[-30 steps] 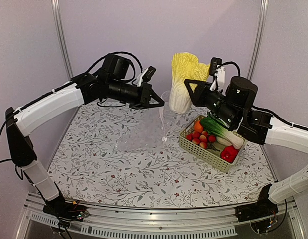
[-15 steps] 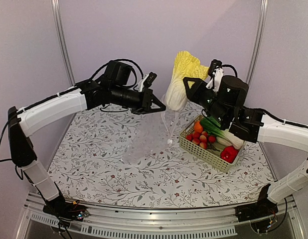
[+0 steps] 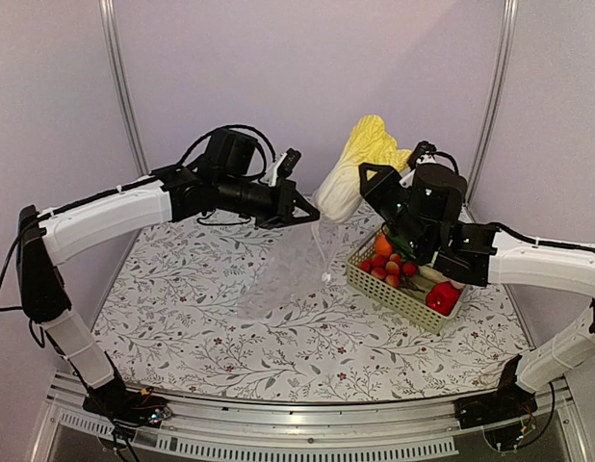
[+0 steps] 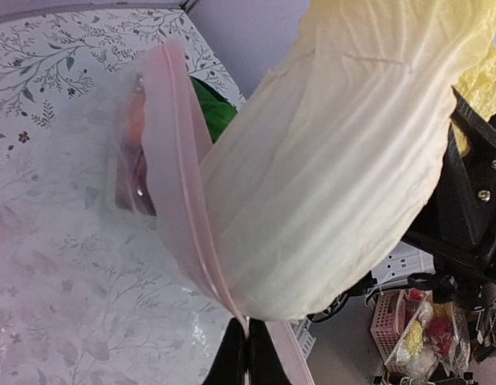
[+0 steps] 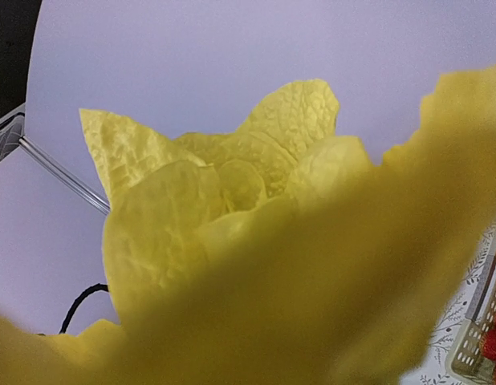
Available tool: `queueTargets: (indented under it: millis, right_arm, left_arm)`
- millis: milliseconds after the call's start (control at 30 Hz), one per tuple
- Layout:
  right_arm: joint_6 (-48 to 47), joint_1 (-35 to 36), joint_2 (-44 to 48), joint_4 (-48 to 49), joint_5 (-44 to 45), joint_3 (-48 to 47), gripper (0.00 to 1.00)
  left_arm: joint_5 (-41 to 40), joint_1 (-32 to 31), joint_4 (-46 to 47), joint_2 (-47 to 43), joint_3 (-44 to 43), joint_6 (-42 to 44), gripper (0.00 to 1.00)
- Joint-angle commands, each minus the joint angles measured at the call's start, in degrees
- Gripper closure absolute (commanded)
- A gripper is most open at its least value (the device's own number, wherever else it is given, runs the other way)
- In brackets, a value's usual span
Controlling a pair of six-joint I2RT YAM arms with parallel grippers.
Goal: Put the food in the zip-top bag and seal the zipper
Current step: Place the fake vegetable in the zipper food storage bag.
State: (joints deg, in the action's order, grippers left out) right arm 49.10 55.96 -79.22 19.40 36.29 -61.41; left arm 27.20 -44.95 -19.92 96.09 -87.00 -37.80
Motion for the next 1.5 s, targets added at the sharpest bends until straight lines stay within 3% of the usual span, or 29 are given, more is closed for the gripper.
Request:
queueTargets:
  millis: [0, 433, 767, 1167, 1467]
  right_arm:
    - [6.3, 0.9, 2.6, 2.7, 1.1, 1.1, 1.00]
    - [11.4, 1.0, 3.8, 6.5, -4.3, 6.7, 1.00]
    - [1.1, 4.3, 2.4, 2.9, 6.2, 9.0, 1.00]
    - [-4.2, 4.6, -1.3, 5.9, 6.5, 8.0, 1.00]
    - [-1.9, 4.6, -0.5, 7.7, 7.1, 3.4, 1.00]
  left_arm:
    - [-3.0, -0.1, 2.9, -1.2, 1.3, -0.8, 1.00]
    - [-2.7, 0.4, 10.0, -1.9, 3.2, -5.3, 1.00]
    - [-2.3, 1.3, 13.7, -5.0, 4.8, -8.0, 1.00]
    - [-0.6, 1.4, 14.2, -4.7, 4.8, -9.0, 1.00]
    - [0.2, 0.3, 15.1, -2.7, 5.2, -9.6, 1.00]
